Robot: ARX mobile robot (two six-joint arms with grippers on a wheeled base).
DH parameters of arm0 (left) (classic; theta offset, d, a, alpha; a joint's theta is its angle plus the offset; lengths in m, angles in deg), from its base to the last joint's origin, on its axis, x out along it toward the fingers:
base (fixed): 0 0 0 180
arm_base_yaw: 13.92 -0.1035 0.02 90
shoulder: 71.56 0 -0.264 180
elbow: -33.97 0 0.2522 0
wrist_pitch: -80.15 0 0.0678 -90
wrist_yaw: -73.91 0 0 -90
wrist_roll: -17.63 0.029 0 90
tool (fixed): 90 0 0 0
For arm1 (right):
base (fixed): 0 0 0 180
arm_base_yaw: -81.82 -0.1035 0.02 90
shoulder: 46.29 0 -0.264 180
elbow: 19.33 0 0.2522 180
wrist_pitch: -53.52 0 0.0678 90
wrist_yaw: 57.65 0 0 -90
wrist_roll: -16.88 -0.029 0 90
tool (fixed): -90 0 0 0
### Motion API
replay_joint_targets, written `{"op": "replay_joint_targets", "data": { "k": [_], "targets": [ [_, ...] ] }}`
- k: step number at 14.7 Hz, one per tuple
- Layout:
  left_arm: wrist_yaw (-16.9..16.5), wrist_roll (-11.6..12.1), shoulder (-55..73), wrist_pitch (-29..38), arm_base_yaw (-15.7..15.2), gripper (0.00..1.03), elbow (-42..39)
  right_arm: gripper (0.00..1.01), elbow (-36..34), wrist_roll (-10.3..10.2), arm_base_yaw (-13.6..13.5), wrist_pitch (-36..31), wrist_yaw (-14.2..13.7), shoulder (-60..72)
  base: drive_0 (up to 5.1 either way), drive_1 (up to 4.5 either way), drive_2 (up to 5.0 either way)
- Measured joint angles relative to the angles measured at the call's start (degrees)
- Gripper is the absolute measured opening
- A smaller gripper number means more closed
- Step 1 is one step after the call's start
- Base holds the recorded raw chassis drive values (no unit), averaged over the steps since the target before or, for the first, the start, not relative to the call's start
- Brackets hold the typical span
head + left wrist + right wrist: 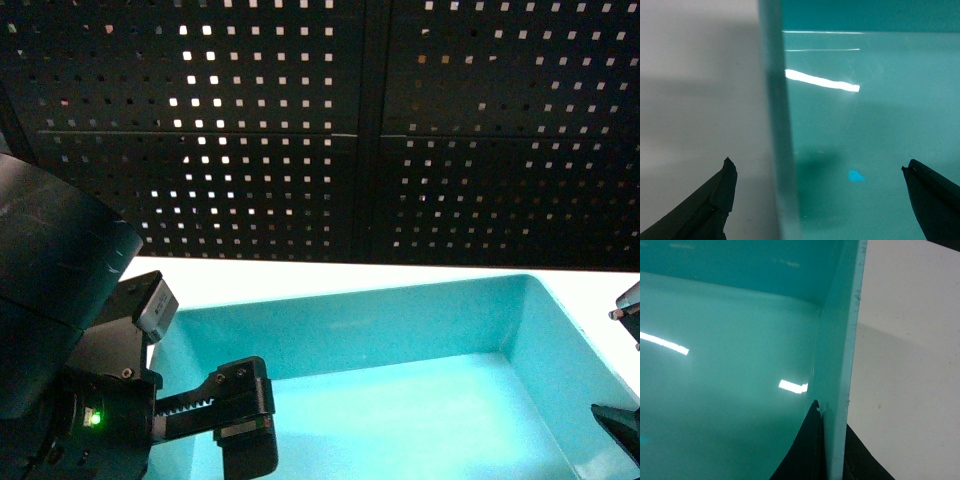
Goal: Stack blue boxes stably on right
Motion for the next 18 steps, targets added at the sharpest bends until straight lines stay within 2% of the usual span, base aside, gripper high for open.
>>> {"op": "replay_joint_targets", "data": {
  "k": [2,3,5,7,10,11,12,14,16,18],
  "targets": [
    [0.94,-5.05,0.98,1.66,2.10,0.98,-0.68,0.02,-0.92,-0.26,0.00,-0.72,-0.13,-0.31,0.0,0.00,0.0],
    [3.37,-6.51,1.42,2.60,2.75,0.98,-2.40,0.02,-1.60,-0.35,0.07,-1.49,-0.20,-0.46,0.0,0.00,0.0],
    [6.12,-8.48,1.40,2.84,4.11,0.76,-2.91,0.02,-2.40,-0.26,0.94,-2.64,0.22,-0.52,0.0,0.00,0.0],
    [8.31,-9.22,1.49,2.54,4.55,0.60,-3.15,0.02,-3.02,-0.15,1.27,-3.37,0.59,-0.50,0.0,0.00,0.0],
    [12.13,-9.25,2.19,2.34,5.79,0.31,-3.04,0.02,-3.78,0.04,1.20,-4.48,0.55,-0.50,0.0,0.00,0.0],
    [14.69,-9.16,2.93,1.86,6.43,0.16,-2.60,0.02,-4.09,0.11,1.16,-4.83,0.55,-0.55,0.0,0.00,0.0],
    [16.52,-7.85,3.61,2.58,6.58,0.09,-2.34,0.02,-4.39,0.17,1.14,-4.96,0.66,-0.87,0.0,0.00,0.0],
    [17.94,-5.90,3.10,3.80,6.25,0.09,-2.64,0.02,-4.48,0.00,1.20,-4.26,1.14,-1.95,0.0,0.00,0.0],
    [18.05,-2.62,2.14,5.03,4.90,0.09,-2.62,0.02,-3.91,-0.85,1.64,-2.47,2.62,-4.57,0.0,0.00,0.0],
    [19.21,4.28,-2.21,6.38,2.69,0.09,0.28,0.02,0.00,-2.27,2.80,-0.35,3.56,-8.68,0.0,0.00,0.0]
  ]
}}
